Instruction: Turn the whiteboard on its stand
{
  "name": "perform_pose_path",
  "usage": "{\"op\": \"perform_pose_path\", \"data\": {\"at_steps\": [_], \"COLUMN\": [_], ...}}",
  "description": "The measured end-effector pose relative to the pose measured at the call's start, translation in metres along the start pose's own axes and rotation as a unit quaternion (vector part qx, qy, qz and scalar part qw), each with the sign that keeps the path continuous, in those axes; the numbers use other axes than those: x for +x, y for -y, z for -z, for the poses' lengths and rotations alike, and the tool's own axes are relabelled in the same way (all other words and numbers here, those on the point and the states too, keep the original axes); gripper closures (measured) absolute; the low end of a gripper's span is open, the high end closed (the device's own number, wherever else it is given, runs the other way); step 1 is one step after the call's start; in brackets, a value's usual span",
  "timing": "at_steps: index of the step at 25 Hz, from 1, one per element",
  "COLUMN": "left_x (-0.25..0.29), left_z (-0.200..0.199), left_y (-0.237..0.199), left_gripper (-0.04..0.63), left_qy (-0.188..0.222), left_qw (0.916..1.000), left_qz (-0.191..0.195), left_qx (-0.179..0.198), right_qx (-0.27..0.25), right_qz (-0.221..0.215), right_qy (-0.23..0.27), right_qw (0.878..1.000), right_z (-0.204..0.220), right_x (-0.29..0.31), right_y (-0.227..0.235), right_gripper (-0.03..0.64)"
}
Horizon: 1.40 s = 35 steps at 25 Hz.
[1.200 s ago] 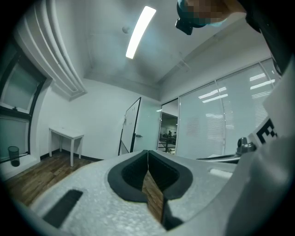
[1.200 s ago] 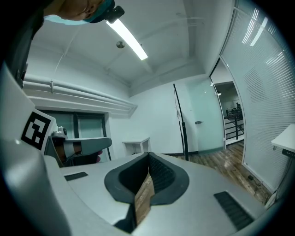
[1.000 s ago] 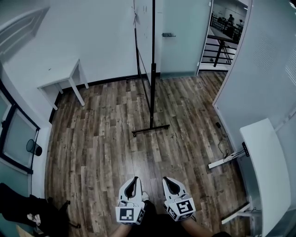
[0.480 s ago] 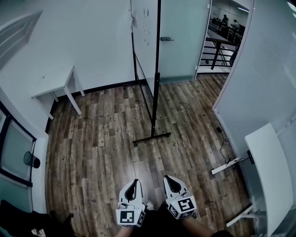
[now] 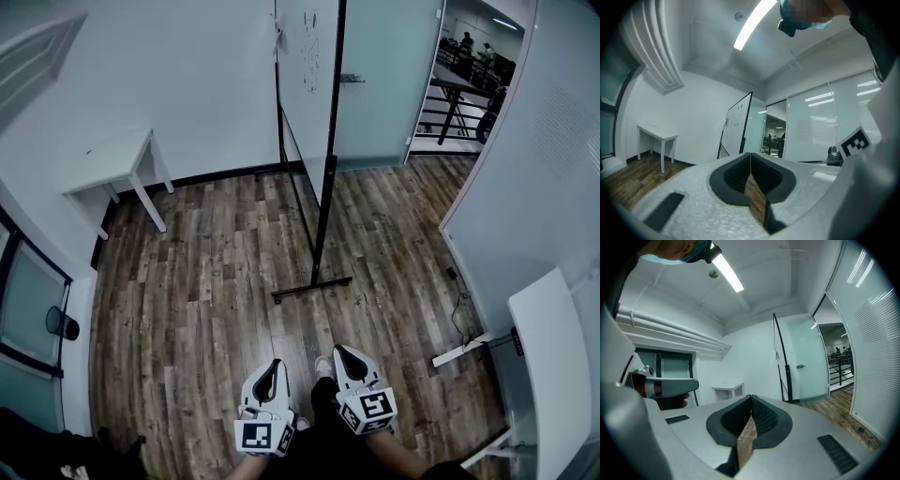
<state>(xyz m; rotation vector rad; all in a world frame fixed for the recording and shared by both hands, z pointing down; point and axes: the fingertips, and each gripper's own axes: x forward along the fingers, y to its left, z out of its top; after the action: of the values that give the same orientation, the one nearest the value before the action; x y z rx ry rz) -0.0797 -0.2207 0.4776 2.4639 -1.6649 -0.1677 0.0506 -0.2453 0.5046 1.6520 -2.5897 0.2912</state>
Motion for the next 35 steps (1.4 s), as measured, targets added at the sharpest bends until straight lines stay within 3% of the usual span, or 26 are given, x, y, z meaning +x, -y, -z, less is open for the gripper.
{"op": "perform_pose_path", "data": {"at_steps": [14, 25, 35], "left_x": [0.158, 0.274, 0.342], "left_z": [-0.032, -0.027, -0.018], "left_y": [-0.027, -0.049, -0.061], "left_gripper": [0.577, 0.577, 0.577], "left_qy": [0.015, 0.006, -0.004], "left_qw": [0.9992, 0.9974, 0.9958], "left_qz": [-0.036, -0.071, -0.090], "left_qx": [0.012, 0.007, 0.010], "right_qx": [-0.014, -0.034, -0.038], "right_qz": [-0.024, -0.009, 0.009], "right_qy": [0.001, -0.023, -0.059], "right_qw": [1.000, 0.999, 0.998], "right_z": [-0.048, -0.053, -0.032], "right_x": [0.155, 0.287, 0.408], "right_y": [0.106, 0.207, 0.282], "right_gripper": [0.604, 0.601, 0.485]}}
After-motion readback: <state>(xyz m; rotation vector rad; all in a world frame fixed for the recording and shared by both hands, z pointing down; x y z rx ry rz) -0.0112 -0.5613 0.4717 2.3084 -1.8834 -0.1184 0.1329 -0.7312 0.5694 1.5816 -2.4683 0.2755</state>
